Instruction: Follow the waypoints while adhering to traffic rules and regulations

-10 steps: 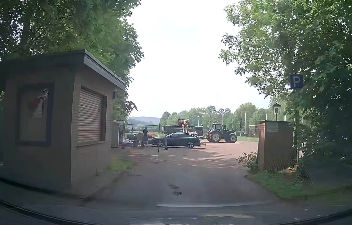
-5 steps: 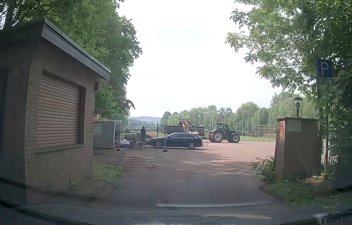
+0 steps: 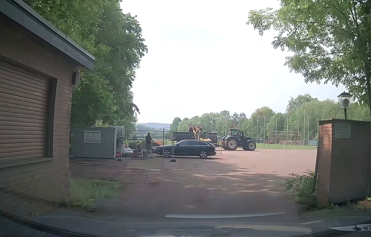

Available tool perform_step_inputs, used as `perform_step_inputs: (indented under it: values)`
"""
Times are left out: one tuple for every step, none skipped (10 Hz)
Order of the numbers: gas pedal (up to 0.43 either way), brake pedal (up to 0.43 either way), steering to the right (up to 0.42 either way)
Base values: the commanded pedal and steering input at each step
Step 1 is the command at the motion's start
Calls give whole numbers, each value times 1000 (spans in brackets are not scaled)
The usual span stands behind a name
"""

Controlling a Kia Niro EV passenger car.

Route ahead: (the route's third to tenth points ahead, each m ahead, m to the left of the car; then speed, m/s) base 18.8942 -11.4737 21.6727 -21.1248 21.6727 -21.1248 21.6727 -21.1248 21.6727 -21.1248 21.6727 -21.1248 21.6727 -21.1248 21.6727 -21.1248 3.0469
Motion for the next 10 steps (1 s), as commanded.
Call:
perform_step_inputs:
  values:
    - [0, 0, -11]
    - [0, 0, -10]
    - [0, 0, -11]
    - [0, 0, -11]
    - [0, 0, -11]
    - [0, 0, -11]
    - [0, 0, -10]
    - [0, 0, -7]
    - [0, 0, -4]
    - [0, 0, 2]
